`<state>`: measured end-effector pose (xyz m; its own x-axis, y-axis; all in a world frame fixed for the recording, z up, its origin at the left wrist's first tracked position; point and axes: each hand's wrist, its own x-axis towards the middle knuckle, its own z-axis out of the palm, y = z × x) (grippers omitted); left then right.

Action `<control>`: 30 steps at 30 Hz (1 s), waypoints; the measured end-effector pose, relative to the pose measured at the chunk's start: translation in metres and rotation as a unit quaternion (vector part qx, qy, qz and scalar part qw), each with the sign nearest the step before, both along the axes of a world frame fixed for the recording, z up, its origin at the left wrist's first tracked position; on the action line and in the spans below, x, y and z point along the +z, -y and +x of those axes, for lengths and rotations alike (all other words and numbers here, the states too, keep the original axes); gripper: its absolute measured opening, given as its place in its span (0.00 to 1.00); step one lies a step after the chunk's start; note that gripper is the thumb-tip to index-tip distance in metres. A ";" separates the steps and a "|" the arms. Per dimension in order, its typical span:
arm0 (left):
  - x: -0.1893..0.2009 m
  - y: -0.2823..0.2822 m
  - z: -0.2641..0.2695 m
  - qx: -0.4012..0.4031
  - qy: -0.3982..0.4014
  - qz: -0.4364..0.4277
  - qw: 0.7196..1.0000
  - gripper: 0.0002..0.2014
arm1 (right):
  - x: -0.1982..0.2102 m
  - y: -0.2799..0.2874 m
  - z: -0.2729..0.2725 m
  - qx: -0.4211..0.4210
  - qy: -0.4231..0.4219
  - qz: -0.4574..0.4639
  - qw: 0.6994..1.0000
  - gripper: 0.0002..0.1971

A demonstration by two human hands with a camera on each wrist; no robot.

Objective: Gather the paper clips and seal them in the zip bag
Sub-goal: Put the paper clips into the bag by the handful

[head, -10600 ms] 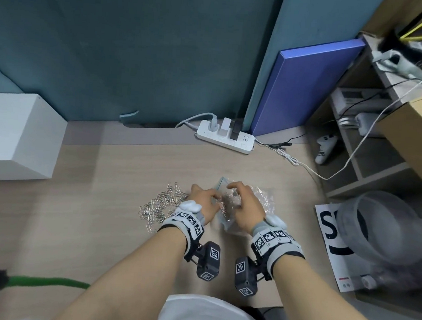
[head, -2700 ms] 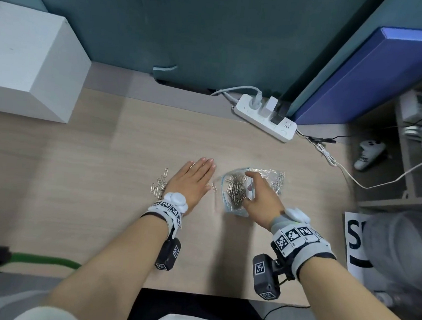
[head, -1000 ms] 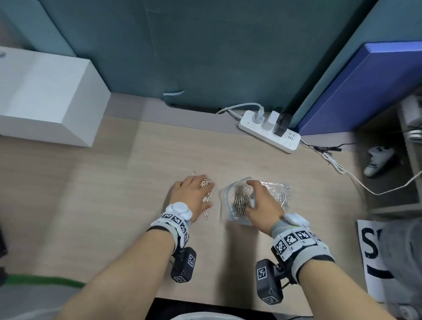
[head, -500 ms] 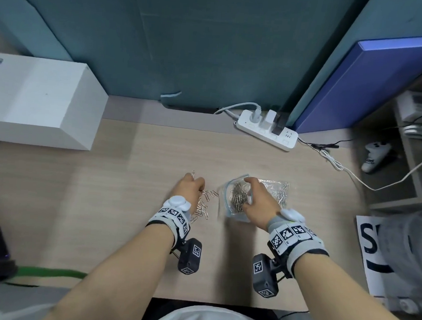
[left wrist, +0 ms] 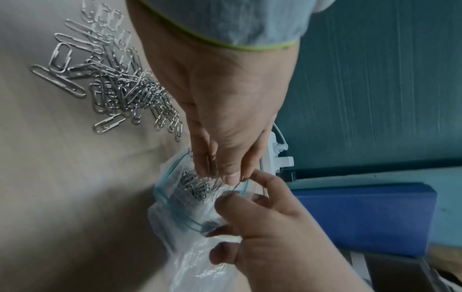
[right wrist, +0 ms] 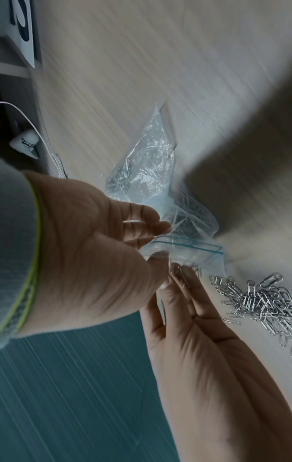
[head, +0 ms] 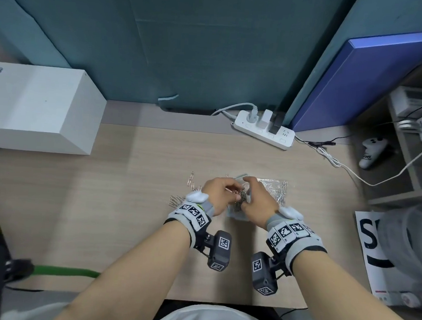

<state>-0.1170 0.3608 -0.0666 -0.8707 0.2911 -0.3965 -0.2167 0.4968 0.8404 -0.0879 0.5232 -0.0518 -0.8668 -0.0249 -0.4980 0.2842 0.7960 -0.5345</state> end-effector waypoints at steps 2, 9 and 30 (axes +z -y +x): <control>0.003 -0.001 0.002 -0.023 0.014 0.011 1.000 0.17 | 0.000 0.000 0.001 0.001 0.000 -0.007 1.000 0.35; -0.012 0.045 -0.003 0.013 -0.075 -0.129 0.989 0.14 | -0.001 0.000 0.001 0.005 0.001 0.008 1.000 0.36; -0.043 0.074 0.008 -0.132 -0.093 -0.314 0.935 0.10 | -0.001 0.001 0.006 0.012 -0.003 0.001 1.000 0.36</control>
<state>-0.1090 0.2866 -0.1100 -0.8724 0.2664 -0.4099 0.1051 0.9211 0.3749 -0.0818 0.5226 -0.0529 -0.8688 -0.0442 -0.4931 0.2627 0.8031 -0.5348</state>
